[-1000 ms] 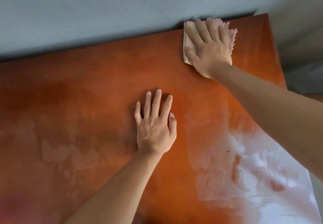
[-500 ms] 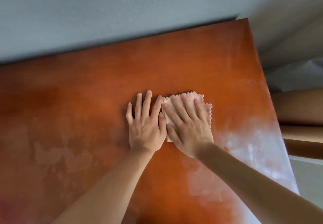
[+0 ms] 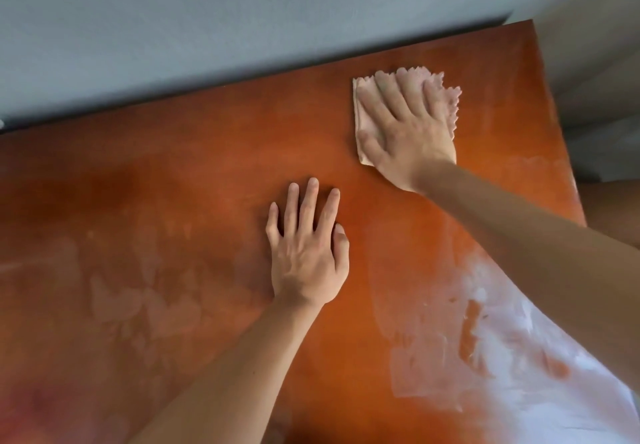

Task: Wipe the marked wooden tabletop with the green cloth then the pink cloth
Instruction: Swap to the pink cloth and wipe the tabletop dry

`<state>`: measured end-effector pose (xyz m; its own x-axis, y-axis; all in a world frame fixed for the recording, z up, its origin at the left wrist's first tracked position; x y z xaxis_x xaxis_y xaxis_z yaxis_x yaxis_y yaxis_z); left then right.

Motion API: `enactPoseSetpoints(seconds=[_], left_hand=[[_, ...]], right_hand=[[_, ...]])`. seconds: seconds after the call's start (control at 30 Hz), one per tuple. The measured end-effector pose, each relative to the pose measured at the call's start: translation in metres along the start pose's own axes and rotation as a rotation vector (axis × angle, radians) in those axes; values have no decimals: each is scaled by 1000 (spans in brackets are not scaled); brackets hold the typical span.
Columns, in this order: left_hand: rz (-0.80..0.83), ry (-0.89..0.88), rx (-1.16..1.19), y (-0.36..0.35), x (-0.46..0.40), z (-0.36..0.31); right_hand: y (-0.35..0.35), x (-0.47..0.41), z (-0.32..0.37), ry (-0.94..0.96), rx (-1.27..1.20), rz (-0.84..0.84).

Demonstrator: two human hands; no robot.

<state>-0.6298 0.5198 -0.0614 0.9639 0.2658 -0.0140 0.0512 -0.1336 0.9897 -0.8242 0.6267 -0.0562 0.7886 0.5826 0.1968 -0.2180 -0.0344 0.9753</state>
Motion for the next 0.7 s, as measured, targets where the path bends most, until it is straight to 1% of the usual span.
enactPoseSetpoints(seconds=[0.2, 0.57, 0.7], left_hand=[[14, 7, 2, 0, 1, 0], [35, 24, 13, 1, 1, -1], [22, 22, 24, 2, 2, 0]], right_hand=[[-3, 24, 6, -18, -68, -16], [-49, 198, 42, 29, -105, -58], [-56, 224, 56, 32, -101, -79]])
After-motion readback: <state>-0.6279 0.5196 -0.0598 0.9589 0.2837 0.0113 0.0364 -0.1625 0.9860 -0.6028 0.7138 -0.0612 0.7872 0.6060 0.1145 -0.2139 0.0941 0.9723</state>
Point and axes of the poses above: each hand's wrist, its own x-axis away from the middle knuckle, its own y-axis out of the back of the hand, z = x × y, the point moved 4 cm from there along -x, towards the middle knuckle, and after that the axes turned 2 degrees about -x, right-handed, at the moved point
